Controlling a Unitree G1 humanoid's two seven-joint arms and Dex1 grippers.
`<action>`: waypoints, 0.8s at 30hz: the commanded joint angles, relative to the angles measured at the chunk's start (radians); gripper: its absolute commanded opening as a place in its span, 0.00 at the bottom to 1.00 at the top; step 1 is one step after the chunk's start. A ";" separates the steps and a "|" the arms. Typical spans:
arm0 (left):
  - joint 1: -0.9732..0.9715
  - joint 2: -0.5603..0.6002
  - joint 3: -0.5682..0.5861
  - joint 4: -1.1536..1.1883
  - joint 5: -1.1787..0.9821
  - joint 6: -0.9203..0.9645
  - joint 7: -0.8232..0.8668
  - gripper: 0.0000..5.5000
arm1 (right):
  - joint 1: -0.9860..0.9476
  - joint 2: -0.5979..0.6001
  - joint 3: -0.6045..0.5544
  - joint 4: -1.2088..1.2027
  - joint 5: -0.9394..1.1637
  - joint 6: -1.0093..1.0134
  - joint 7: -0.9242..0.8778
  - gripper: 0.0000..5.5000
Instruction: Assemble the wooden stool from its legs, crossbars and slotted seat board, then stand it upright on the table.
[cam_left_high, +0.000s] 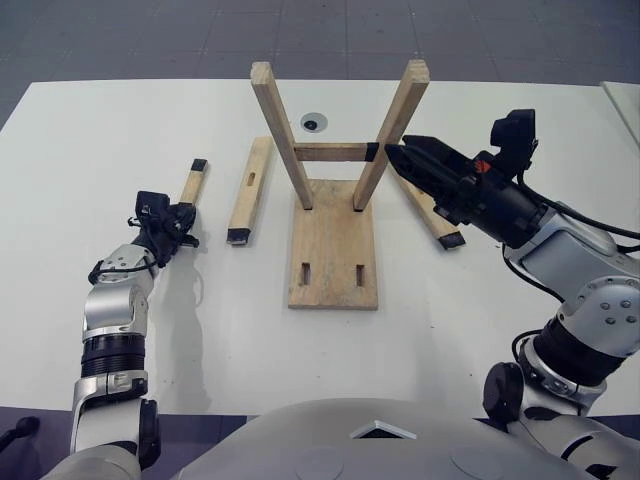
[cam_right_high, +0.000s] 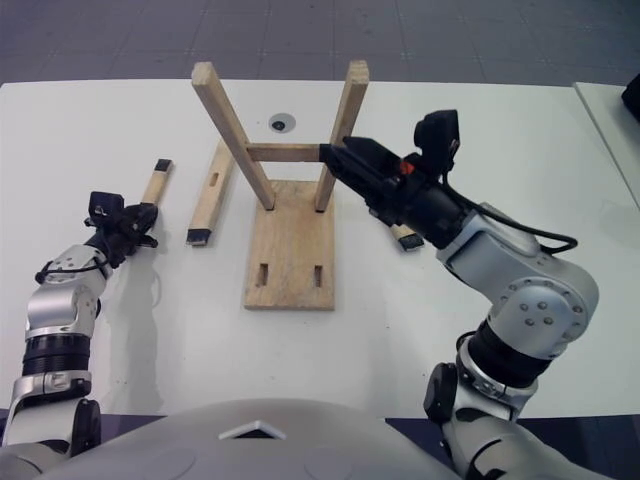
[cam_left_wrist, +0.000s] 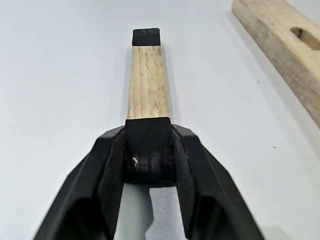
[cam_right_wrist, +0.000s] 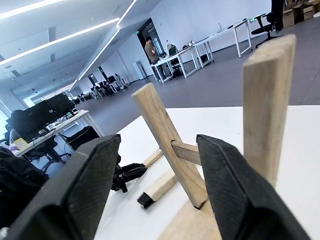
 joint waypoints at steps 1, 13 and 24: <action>-0.089 -0.007 0.065 -0.064 -0.006 -0.306 -0.001 0.23 | -0.070 -0.013 0.029 0.058 0.188 -0.068 -0.159 0.63; -0.385 0.032 -0.093 -0.468 -0.167 -0.304 -0.216 0.23 | -0.265 -0.086 0.192 0.166 0.490 -0.346 -0.395 0.97; -0.268 0.023 -0.241 -0.616 -0.153 -0.236 -0.291 0.23 | -0.330 -0.127 0.250 0.202 0.518 -0.462 -0.353 0.78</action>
